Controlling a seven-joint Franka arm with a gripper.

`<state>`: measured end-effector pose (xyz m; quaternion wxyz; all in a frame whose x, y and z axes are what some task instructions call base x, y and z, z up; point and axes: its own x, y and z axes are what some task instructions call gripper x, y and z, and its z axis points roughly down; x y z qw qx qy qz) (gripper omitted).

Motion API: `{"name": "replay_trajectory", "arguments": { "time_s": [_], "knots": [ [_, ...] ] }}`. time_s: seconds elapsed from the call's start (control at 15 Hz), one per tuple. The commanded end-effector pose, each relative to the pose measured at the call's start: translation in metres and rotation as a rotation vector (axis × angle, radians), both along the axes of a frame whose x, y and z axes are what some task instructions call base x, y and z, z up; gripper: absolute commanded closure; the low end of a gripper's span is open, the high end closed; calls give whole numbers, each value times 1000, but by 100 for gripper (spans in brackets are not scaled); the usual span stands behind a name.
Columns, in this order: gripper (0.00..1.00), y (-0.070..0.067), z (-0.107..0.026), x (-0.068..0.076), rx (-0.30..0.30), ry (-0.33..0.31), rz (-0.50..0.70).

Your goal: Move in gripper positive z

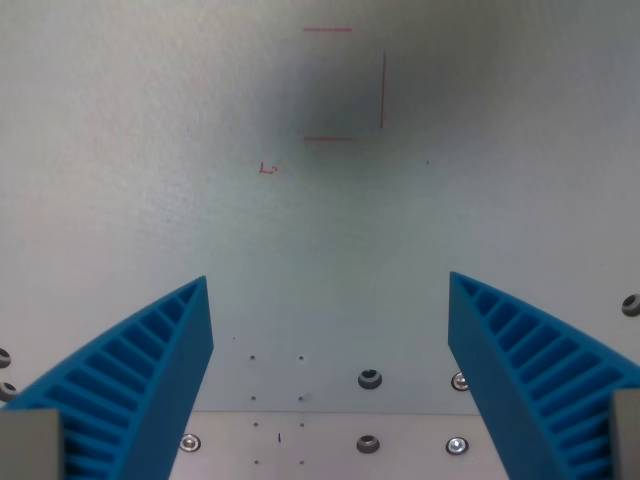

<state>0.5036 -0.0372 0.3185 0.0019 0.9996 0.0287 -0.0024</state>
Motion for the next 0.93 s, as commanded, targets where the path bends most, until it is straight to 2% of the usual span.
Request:
{"name": "replay_trajectory", "arguments": {
  "time_s": [0.07,0.93],
  "knots": [
    [0,0,-3,0,0,-4,0],
    [0,0,-68,0,0,-4,0]
  ]
}}
